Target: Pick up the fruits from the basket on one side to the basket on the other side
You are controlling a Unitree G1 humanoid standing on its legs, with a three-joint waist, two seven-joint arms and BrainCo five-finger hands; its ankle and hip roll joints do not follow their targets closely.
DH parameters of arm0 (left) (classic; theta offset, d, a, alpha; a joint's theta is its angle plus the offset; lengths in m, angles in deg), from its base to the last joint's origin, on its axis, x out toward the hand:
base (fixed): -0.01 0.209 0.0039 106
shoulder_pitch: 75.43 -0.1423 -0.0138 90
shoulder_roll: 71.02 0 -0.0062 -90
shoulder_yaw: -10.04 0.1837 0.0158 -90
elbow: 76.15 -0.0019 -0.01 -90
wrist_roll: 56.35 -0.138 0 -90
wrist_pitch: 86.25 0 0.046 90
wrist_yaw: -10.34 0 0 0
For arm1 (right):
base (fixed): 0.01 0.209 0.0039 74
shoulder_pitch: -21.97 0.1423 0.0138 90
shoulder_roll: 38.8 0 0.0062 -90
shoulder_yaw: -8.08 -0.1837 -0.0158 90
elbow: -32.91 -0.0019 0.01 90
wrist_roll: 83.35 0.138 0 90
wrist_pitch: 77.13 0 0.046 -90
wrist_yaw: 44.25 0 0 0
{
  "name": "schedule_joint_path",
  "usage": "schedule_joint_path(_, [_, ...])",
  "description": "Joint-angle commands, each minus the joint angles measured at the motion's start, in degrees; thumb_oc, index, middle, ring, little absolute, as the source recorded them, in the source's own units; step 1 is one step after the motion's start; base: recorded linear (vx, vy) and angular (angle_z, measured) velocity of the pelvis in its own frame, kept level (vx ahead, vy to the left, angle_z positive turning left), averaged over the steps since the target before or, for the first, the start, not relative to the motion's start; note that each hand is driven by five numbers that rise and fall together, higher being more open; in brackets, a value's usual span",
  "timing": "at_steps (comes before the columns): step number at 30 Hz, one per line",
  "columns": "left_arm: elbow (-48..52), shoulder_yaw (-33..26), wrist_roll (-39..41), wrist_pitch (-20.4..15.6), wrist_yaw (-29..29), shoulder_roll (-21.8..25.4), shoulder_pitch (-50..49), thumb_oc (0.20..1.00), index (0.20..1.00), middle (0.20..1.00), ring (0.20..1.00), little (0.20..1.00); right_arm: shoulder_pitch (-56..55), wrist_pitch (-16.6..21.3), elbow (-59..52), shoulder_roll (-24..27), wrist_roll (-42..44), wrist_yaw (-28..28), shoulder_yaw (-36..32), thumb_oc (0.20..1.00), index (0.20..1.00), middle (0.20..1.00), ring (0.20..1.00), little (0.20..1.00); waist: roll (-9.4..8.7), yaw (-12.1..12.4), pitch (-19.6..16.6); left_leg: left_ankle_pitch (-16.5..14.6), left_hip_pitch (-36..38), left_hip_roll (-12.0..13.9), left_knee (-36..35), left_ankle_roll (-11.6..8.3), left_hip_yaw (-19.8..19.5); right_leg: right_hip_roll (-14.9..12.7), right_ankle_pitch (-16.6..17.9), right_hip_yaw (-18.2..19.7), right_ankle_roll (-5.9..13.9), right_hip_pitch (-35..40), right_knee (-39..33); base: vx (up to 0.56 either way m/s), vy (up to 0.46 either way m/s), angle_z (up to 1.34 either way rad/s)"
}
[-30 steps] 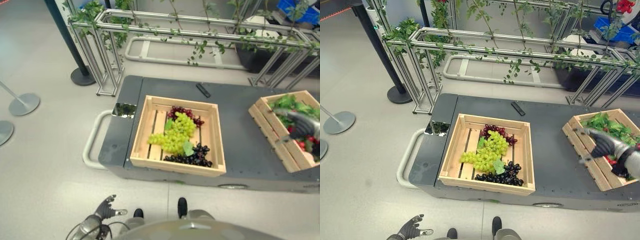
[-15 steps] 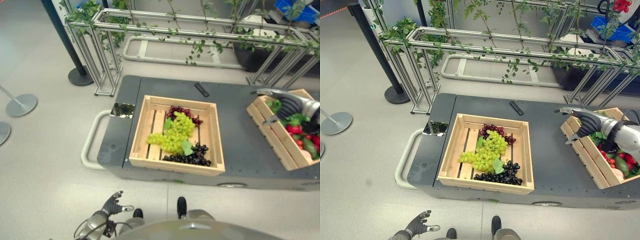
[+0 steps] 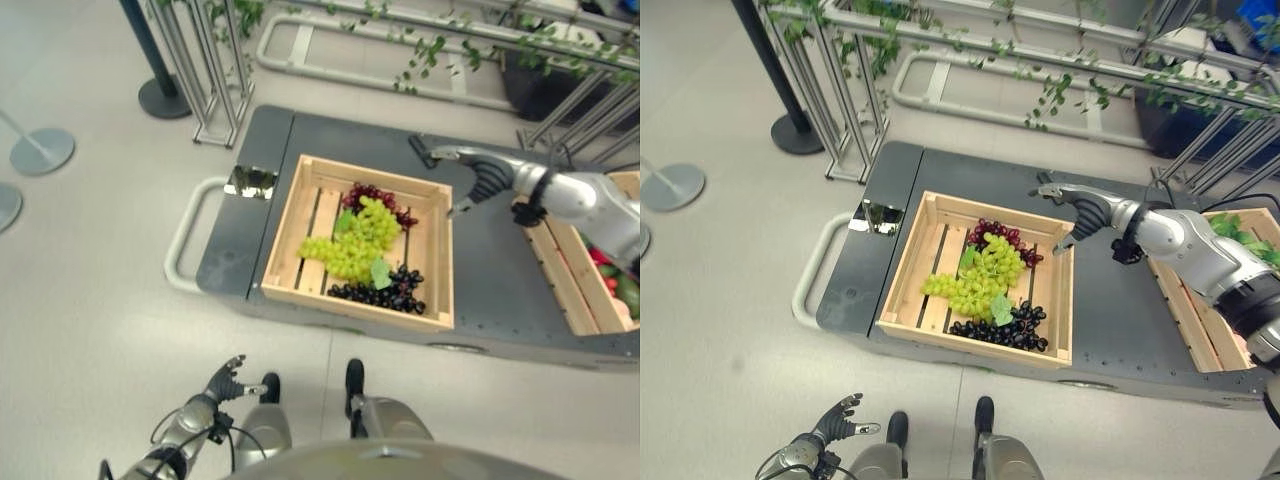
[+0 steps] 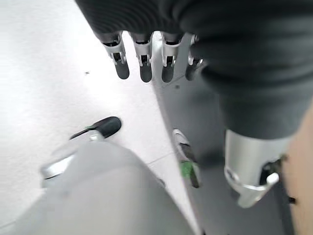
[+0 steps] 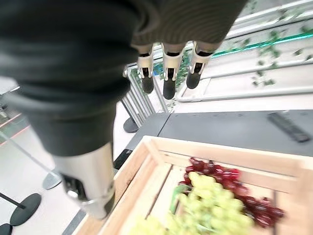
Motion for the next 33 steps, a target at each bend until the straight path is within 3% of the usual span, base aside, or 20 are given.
schedule_joint_path(1, [0.98,-0.59,3.27,-0.36,1.87,1.67,-1.02,1.0,1.0,1.0,1.0,1.0,2.82,-0.38,1.17,-0.43,-0.68,-3.47,0.87,1.0,1.0,1.0,1.0,1.0,-1.73,1.43,-0.41,0.71,-3.17,-0.7,2.48,-0.02,0.78,-1.38,-8.14,1.07,4.97,-1.02,10.1,-0.06,-0.046,0.37])
schedule_joint_path(7, [0.27,-3.33,6.5,0.19,4.54,3.39,0.81,1.0,1.0,1.0,1.0,1.0,11.15,-1.35,5.33,-3.24,-1.17,-5.73,4.41,1.0,1.0,1.0,1.0,1.0,-3.13,2.84,5.36,1.53,-8.8,-0.23,5.41,-0.56,-0.46,-1.16,-8.26,0.53,4.17,-5.86,12.81,-0.06,-0.03,0.19])
schedule_joint_path(16, [-0.79,-5.84,9.48,0.54,6.99,3.79,1.5,1.0,1.0,1.0,1.0,1.0,18.09,-1.5,5.56,-3.63,0.19,-7.71,7.49,1.0,1.0,1.0,1.0,1.0,-4.82,2.54,11.41,1.57,-15.92,0.35,10.46,-0.67,-0.62,-0.09,-8.56,1.38,3.29,-12.9,17.3,-0.06,-0.026,0.03])
schedule_joint_path(33, [0.32,-5.66,10.62,-0.01,9.71,5.9,3.08,1.0,1.0,1.0,1.0,1.0,18.71,-0.96,5.66,-5.57,2.04,-8.45,9.69,1.0,1.0,1.0,1.0,1.0,-5.69,0.89,11.41,1.99,-24.23,0.01,12.46,-0.72,-1.7,0.12,-8.65,1.47,2.52,-20.95,19.21,-0.01,-0.015,0.01])
